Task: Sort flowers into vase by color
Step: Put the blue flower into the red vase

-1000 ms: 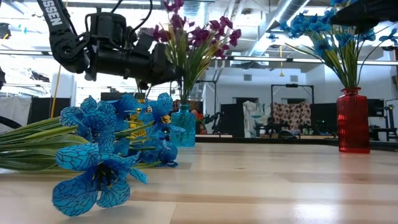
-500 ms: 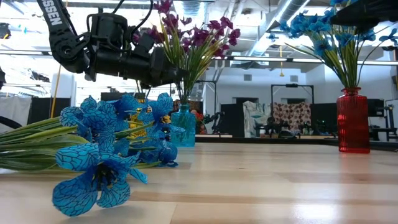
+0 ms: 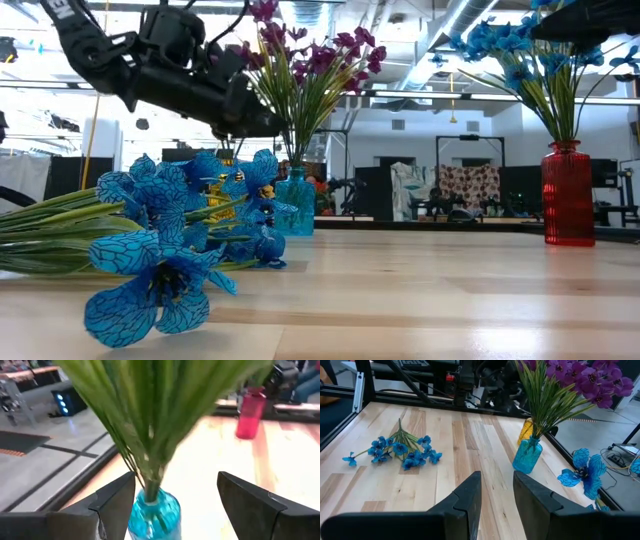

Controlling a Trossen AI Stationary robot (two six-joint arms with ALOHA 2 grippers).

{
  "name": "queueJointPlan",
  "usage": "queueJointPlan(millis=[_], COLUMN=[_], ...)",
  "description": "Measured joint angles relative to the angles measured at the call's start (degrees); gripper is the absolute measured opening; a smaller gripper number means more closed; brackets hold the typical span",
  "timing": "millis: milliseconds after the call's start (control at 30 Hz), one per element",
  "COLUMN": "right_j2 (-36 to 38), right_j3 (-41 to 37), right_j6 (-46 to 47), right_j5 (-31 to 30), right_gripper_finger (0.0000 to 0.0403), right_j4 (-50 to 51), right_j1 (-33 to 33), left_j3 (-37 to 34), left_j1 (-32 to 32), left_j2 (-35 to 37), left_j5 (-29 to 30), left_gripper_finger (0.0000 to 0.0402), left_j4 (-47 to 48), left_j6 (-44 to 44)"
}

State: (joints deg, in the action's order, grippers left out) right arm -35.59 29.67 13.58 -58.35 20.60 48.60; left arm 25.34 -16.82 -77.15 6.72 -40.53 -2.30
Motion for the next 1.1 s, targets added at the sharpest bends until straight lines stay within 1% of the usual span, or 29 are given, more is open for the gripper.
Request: queueJointPlan(millis=[400,767,900,967,1100], right_j2=[0.0,0.0,0.0,0.0,0.0], right_j3=[0.0,0.0,0.0,0.0,0.0], right_j6=[0.0,0.0,0.0,0.0,0.0], right_j5=[0.0,0.0,0.0,0.0,0.0], right_gripper_finger=[0.0139,0.0139,0.0139,0.0139,0.0139], right_j4=[0.0,0.0,0.0,0.0,0.0], right_j1=[0.0,0.0,0.0,0.0,0.0], left_j3=[0.0,0.0,0.0,0.0,0.0], left_j1=[3.4,5.7,6.8,7.9,12.1], left_j2=[14.8,26.5,30.0,31.1,30.9], left_j5=[0.0,-0.1,-0.7,-1.8,-6.5], left_gripper_finger=[0.027,0.027,0.027,0.027,0.027], left_j4=[23.7,37.4,42.8,44.6,47.0], left_j6=[0.6,3.3,7.3,11.3,20.4])
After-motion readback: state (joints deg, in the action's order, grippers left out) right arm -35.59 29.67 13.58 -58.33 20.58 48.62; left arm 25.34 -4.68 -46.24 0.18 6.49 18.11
